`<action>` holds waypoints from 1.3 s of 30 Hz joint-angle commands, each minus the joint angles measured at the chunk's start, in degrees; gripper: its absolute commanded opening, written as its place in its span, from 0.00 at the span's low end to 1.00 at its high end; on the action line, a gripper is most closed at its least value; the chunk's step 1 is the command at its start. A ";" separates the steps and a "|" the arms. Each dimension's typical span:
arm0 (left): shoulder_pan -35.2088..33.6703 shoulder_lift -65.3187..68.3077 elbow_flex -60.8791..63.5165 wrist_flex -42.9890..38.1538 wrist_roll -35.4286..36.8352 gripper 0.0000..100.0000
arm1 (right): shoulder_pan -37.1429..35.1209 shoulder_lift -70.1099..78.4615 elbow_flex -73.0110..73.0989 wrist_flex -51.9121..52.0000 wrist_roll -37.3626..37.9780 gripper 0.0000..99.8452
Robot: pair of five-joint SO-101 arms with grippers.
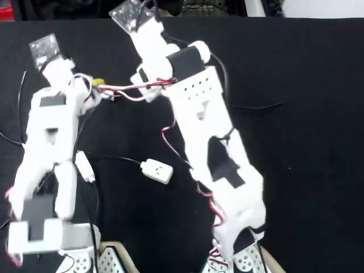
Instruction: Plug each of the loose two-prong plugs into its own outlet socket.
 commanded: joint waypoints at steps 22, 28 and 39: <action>3.47 58.02 -83.82 46.42 30.68 0.34 | -1.67 -41.36 63.69 -22.07 3.96 0.04; 2.51 65.85 -93.67 47.38 30.68 0.33 | -1.67 -46.37 73.36 -26.73 3.96 0.04; 1.80 77.01 -107.38 47.03 30.51 0.28 | -1.67 -49.80 85.05 -33.58 3.96 0.04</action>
